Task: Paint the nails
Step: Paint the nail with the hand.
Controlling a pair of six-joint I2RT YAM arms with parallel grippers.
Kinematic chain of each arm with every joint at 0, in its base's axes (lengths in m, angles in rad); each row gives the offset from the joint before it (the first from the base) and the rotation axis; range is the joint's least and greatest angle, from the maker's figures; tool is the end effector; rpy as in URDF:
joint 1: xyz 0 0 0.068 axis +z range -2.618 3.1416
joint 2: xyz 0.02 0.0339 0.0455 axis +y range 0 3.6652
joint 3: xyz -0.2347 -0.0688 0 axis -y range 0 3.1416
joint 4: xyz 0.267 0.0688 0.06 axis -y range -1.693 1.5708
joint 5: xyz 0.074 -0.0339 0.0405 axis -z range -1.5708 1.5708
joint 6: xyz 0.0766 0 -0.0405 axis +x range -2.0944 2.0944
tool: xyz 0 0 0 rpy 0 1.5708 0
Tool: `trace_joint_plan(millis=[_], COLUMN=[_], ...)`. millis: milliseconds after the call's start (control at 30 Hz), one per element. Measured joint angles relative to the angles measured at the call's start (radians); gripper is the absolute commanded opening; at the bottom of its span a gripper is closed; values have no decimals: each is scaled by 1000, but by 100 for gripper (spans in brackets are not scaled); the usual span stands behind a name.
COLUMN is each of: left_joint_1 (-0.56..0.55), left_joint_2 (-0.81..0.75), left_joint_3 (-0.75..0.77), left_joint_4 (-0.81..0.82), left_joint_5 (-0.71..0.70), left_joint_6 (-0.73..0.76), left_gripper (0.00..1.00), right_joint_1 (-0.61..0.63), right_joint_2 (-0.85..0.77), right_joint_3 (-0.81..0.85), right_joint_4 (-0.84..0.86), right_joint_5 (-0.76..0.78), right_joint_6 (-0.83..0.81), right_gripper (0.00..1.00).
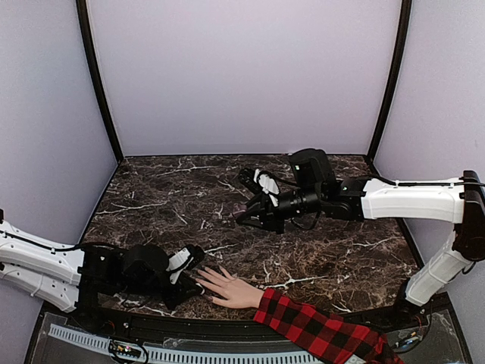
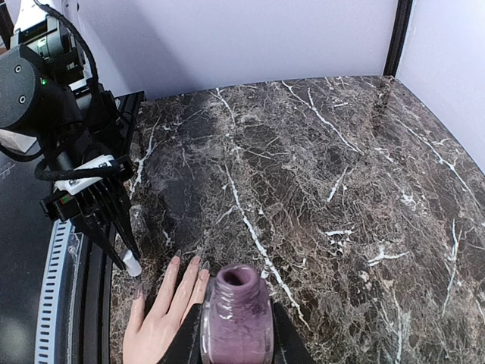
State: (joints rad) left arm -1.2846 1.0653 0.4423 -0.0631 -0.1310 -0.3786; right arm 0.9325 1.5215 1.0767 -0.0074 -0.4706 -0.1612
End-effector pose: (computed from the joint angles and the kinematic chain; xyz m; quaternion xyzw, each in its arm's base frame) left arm 0.0870 -0.2602 0.1168 0.3695 0.8231 -0.2758 0.3315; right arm 0.2124 0.3445 0.2250 -0.5343 0.6397 0.3772 0.4037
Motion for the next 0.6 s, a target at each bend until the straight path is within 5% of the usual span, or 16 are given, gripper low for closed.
trace_joint_plan(millis=[600], left_joint_1=[2], left_joint_2=[-83], left_joint_3=[-18], left_joint_4=[-8], left_joint_5=[9], left_joint_6=[8], left_gripper=[0], right_joint_1=[0], right_joint_2=[0], right_joint_3=[0], right_joint_4=[0], right_joint_5=[0], right_joint_6=[0], right_gripper=[0])
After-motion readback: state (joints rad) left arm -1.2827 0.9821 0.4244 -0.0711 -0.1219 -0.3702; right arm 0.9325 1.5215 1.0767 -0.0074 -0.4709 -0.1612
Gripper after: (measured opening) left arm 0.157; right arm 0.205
